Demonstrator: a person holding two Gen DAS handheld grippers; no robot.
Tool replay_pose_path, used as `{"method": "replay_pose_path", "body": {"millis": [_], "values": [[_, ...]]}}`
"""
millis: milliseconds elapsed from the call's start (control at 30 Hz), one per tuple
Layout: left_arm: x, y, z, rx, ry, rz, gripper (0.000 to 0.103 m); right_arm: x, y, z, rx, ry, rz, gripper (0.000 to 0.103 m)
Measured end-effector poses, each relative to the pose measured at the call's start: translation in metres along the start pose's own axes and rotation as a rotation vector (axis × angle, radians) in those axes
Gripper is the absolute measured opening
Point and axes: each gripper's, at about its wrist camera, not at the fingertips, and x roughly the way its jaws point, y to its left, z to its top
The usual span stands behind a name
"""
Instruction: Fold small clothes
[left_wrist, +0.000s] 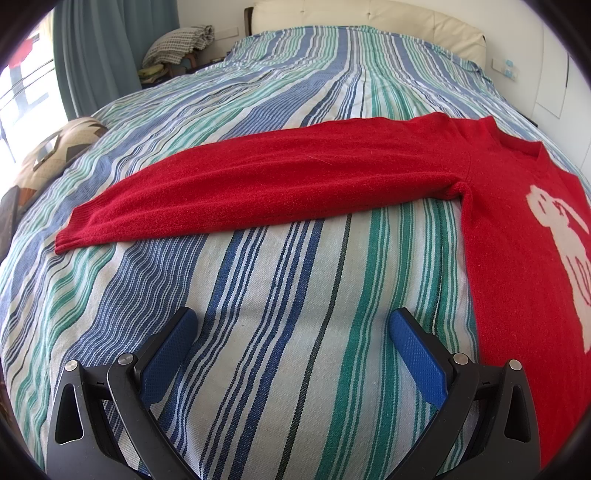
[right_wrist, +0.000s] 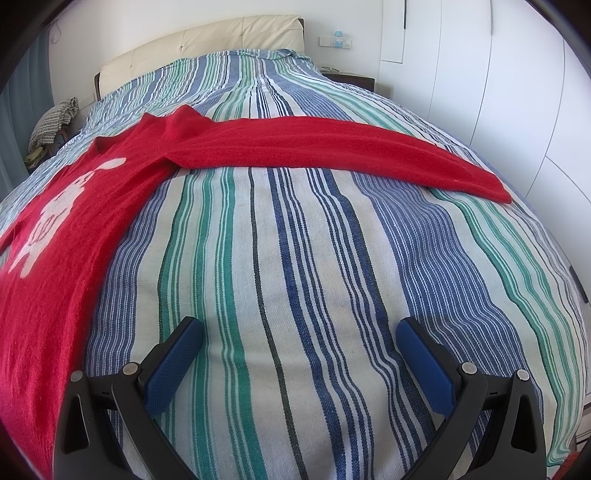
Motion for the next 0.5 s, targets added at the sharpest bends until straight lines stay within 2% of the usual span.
{"method": "replay_pose_path", "body": {"millis": [500], "values": [[0.0002, 0.0001, -0.0001, -0.001, 0.000, 0.000, 0.103, -0.0003, -0.0012, -0.0014, 0.005, -0.001, 0.010, 0.103]]}}
